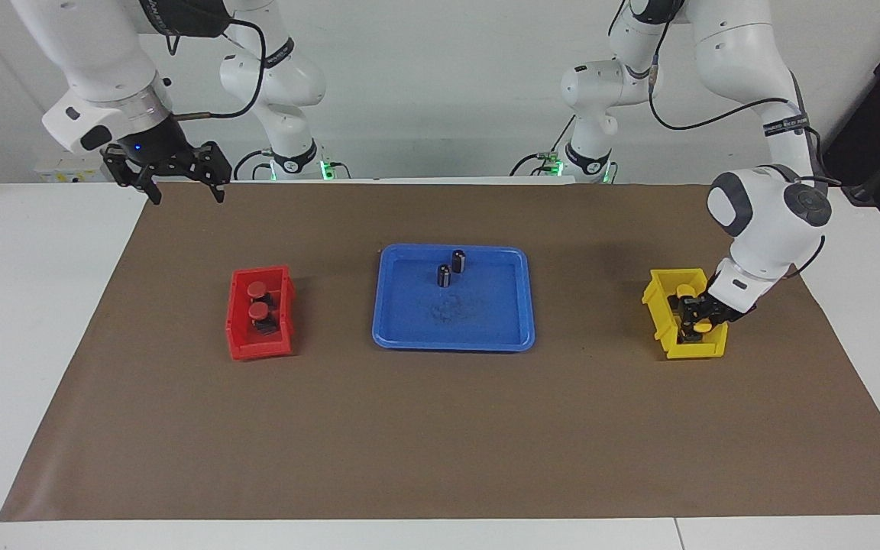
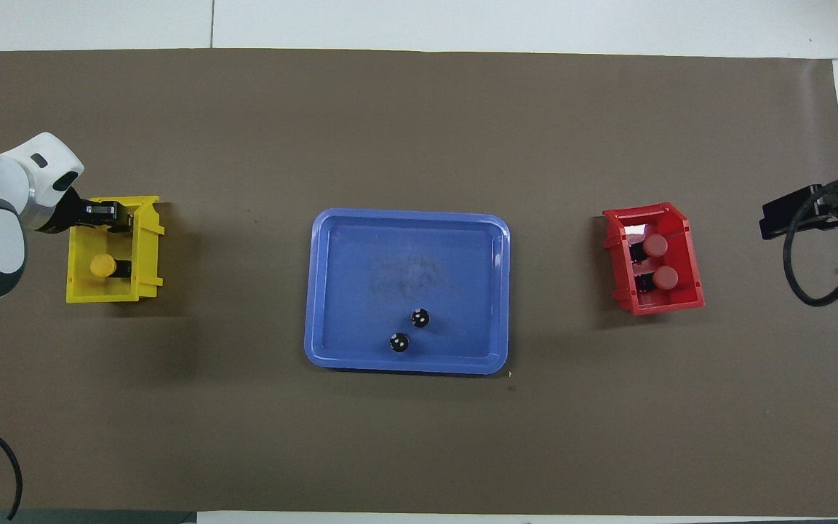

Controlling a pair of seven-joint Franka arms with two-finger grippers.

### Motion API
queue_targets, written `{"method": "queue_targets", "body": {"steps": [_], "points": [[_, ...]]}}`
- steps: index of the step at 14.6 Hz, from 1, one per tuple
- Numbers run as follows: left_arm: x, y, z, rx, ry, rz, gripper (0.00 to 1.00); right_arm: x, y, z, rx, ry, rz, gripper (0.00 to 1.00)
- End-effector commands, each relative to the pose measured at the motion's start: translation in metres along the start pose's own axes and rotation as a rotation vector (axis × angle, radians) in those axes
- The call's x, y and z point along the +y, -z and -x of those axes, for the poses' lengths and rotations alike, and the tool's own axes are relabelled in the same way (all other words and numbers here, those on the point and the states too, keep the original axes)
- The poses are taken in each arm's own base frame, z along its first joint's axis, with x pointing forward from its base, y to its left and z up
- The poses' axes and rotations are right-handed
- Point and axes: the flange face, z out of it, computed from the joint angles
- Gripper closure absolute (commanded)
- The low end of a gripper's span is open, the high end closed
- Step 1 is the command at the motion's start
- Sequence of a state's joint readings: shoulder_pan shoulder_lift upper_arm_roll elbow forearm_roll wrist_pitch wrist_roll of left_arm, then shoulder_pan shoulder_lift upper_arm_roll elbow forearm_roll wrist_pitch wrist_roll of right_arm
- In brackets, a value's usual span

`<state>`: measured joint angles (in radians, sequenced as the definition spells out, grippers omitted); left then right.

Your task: Sort red and yellow buttons by color

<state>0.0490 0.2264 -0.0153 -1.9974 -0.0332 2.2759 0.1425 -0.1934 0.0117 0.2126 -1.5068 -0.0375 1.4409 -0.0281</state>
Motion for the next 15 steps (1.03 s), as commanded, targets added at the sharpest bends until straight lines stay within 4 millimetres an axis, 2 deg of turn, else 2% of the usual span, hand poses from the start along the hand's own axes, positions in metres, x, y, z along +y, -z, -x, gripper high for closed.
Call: {"method": "queue_targets", "body": {"steps": [1,5,6,7,8,9,12,15], "points": [[-0.002,0.001,0.002,0.018,0.002,0.014,0.48,0.002,0.0,0.007,-0.007,-0.016,-0.012,0.0],[-0.002,0.005,0.001,0.015,0.001,0.015,0.46,0.0,0.0,0.007,-0.007,-0.012,-0.012,0.0],[-0.001,0.009,-0.001,0.015,0.002,0.015,0.42,0.001,0.0,0.007,-0.006,-0.013,-0.012,0.0],[-0.001,0.02,-0.005,0.012,-0.002,0.016,0.28,0.001,0.0,0.007,-0.006,-0.013,-0.012,0.0],[-0.002,0.035,-0.009,0.006,-0.007,0.018,0.04,0.001,0.0,0.007,-0.006,-0.013,-0.012,0.0],[-0.003,0.053,-0.015,0.003,-0.012,0.016,0.0,0.001,0.0,0.007,-0.006,-0.013,-0.012,0.0],[0.003,0.097,-0.027,-0.016,-0.027,0.018,0.0,0.0,0.0,0.007,-0.006,-0.012,-0.012,0.0],[0.01,0.161,-0.03,-0.051,-0.038,0.025,0.0,0.0,0.0,0.007,-0.007,-0.012,-0.012,0.0]]}}
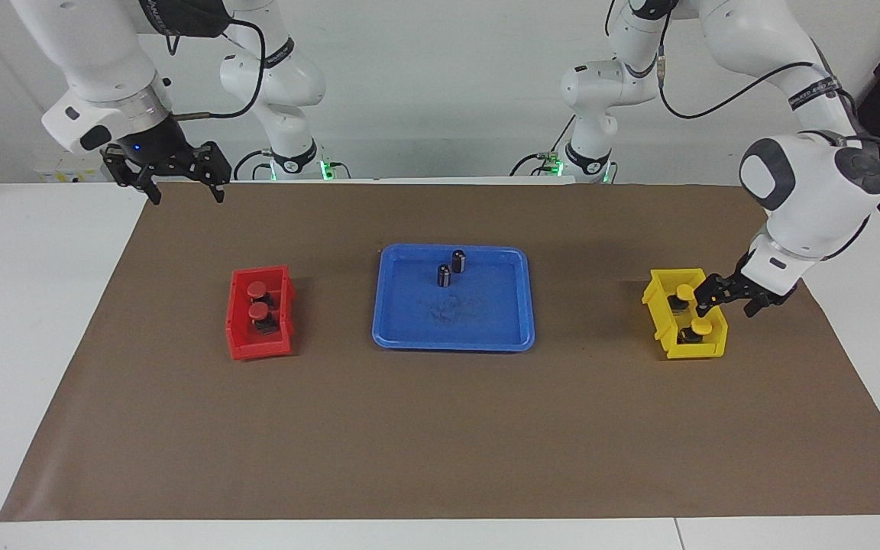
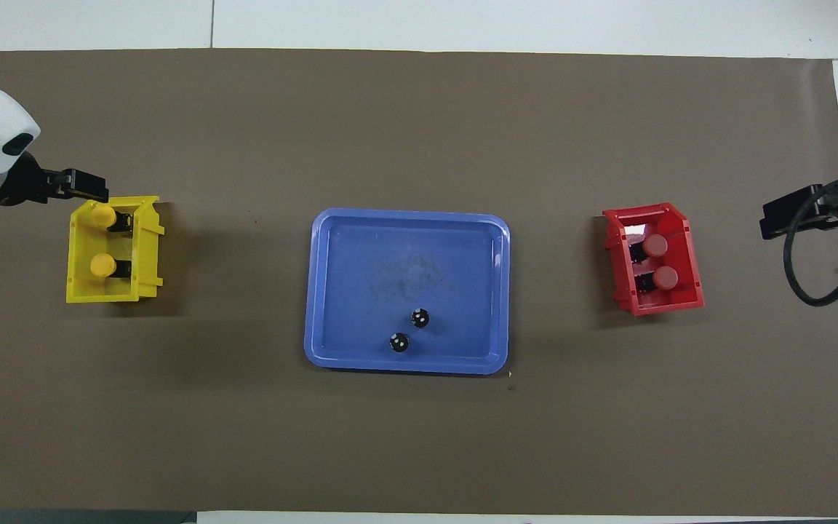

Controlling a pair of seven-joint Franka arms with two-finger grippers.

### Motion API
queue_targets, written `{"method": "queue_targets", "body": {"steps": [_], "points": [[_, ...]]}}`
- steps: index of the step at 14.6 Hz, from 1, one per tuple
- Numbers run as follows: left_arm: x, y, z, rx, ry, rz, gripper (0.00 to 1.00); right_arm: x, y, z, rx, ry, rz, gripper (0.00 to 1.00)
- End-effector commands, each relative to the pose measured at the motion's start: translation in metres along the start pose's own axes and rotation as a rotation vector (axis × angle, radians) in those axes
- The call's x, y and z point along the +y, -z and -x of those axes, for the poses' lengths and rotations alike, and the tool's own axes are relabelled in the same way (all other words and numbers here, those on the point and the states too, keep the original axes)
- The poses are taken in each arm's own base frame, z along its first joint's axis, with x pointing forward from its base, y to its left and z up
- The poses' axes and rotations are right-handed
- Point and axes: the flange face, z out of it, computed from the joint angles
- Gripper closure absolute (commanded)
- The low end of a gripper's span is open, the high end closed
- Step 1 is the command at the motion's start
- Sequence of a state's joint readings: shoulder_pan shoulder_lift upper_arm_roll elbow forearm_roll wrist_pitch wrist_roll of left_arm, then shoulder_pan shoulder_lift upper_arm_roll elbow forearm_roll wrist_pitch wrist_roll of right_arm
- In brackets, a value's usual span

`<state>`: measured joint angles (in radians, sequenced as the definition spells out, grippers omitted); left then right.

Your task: Sort red and yellow buttons by color

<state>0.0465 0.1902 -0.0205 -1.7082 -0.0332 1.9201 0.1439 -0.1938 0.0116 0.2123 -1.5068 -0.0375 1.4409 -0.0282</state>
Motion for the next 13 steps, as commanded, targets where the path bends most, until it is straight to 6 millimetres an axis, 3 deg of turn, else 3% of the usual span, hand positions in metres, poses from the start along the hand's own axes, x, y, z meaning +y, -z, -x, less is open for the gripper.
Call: {"method": "queue_targets", "body": {"steps": [1,4,7,13], "points": [[0.004,0.06,0.006,-0.023,-0.02,0.015,0.0,0.0,0.0,0.007,-0.006,-0.011,-0.012,0.0],[0.01,0.118,0.03,-0.002,-0.021,0.011,0.0,0.002,0.0,0.007,-0.007,-0.013,-0.012,0.0],[0.012,0.153,0.047,-0.04,-0.022,0.015,0.0,0.002,0.0,0.007,-0.006,-0.013,-0.012,0.0],[0.015,0.186,0.07,-0.039,-0.022,0.011,0.0,0.002,0.0,0.007,-0.006,-0.013,-0.012,0.0]]}}
